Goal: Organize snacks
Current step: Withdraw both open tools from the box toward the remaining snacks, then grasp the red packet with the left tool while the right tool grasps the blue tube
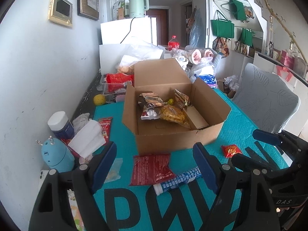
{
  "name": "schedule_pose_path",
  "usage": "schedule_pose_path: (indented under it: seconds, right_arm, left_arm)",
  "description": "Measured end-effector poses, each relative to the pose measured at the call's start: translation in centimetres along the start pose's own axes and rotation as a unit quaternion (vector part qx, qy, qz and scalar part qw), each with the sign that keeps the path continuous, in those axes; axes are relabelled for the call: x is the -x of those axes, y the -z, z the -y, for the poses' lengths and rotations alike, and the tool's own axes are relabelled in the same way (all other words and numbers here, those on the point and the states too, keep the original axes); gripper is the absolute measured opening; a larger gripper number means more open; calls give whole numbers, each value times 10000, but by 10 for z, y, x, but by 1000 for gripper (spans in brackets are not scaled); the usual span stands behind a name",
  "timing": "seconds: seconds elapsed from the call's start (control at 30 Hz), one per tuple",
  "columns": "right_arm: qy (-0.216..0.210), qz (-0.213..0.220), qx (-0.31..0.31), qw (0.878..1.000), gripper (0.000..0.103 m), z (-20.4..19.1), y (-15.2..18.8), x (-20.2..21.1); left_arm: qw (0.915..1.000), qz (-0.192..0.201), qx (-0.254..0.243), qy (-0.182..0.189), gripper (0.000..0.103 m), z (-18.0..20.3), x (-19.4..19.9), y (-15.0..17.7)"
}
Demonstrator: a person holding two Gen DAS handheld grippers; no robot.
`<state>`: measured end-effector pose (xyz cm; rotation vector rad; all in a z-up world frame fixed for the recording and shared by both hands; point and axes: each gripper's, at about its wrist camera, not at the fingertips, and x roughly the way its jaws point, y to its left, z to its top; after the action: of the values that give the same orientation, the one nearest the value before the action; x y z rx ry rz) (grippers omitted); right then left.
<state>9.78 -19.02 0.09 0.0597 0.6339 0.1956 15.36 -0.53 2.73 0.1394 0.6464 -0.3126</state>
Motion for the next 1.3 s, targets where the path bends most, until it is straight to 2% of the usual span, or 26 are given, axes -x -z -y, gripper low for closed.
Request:
schedule_pose_path:
  seconds: [0.57,0.7,0.77,0.93,1.07,1.2,1.3]
  right_arm:
    - [-253,-1011,133,9945,84,-2,59,-68]
    - [-311,-1114,219,9931,84,-3,59,-81]
    - [-405,-1138,301,9922,84,-4,56,-88]
    - [-617,-1211,849,9871,84,-14,46,-111]
    - [-913,-1361,1161,9796,84,-21,40,-130]
    - [-1447,-1806,1493,9613,84,-27,39,-145]
    - [-1497,-2035,1733,9519,84,-32,43,-151]
  left_arm:
    - [9946,-885,534,137,82,-13,-44,61]
    - [9914,-1052,776,115,82,-22,-54,69]
    - [9898,-1126,870,-13,82,-28,-59,71]
    - [9862,-1219,1121,-64,82,-43,-69,69]
    - [9840,-1239,1275,-121,82,-53,-76,65]
    - [9844,-1221,1252,-208,82,-58,-80,61]
    - [9847,-1211,1232,-211,82,-60,-81,56]
